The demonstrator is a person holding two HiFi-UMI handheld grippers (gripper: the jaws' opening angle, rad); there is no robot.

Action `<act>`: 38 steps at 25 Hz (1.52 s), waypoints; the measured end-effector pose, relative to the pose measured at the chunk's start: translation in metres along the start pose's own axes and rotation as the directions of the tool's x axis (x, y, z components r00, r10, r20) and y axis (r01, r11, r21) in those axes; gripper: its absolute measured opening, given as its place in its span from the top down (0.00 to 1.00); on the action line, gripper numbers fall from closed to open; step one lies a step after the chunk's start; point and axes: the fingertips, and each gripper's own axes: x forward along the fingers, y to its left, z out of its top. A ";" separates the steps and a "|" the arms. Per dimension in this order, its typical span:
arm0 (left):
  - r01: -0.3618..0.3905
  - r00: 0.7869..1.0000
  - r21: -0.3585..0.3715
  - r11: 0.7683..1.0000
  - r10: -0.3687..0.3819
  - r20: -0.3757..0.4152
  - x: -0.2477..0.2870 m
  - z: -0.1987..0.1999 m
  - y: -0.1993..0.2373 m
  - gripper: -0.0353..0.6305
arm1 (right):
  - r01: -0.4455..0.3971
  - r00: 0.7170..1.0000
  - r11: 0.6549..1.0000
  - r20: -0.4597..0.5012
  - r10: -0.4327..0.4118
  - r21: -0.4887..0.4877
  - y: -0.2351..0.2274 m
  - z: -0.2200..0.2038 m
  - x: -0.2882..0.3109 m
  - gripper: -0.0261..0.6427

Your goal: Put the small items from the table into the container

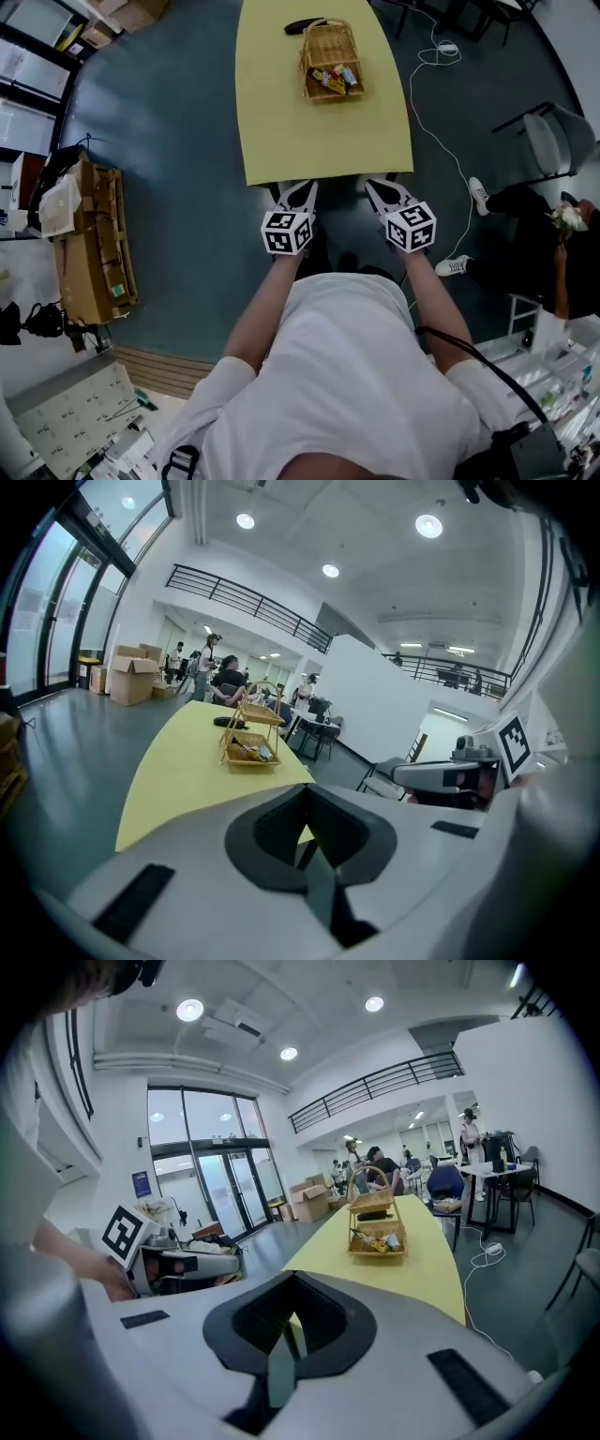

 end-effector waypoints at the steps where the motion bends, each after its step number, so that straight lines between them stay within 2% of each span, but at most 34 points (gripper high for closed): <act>1: -0.006 1.000 0.003 1.000 0.006 0.001 -0.011 -0.002 0.001 0.93 | -0.007 1.000 1.000 0.003 0.007 0.001 0.009 -0.002 -0.002 0.94; 6: -0.016 1.000 0.029 0.999 0.016 -0.002 -0.049 -0.013 0.015 0.93 | -0.030 0.999 1.000 0.034 0.030 -0.003 0.044 -0.002 0.002 0.94; 10: -0.003 1.000 0.048 0.999 0.003 0.011 -0.070 -0.006 0.029 0.93 | -0.039 0.997 0.999 0.070 0.041 -0.023 0.076 0.015 0.002 0.94; 20: 0.066 0.997 0.111 0.992 -0.070 0.029 -0.104 0.036 0.052 0.93 | 0.043 0.991 0.999 0.127 -0.041 -0.012 0.112 0.047 0.014 0.94; 27: 0.062 0.991 0.171 0.983 -0.082 0.109 -0.115 0.077 0.057 0.93 | 0.095 0.978 0.994 0.191 -0.083 -0.056 0.120 0.079 0.010 0.94; 32: 0.076 0.986 0.224 0.972 -0.107 0.131 -0.108 0.099 0.052 0.94 | 0.143 0.970 0.988 0.207 -0.130 -0.053 0.109 0.090 0.011 0.94; 38: 0.084 0.977 0.246 0.966 -0.128 0.168 -0.110 0.119 0.039 0.94 | 0.134 0.964 0.988 0.241 -0.113 -0.071 0.110 0.103 0.002 0.94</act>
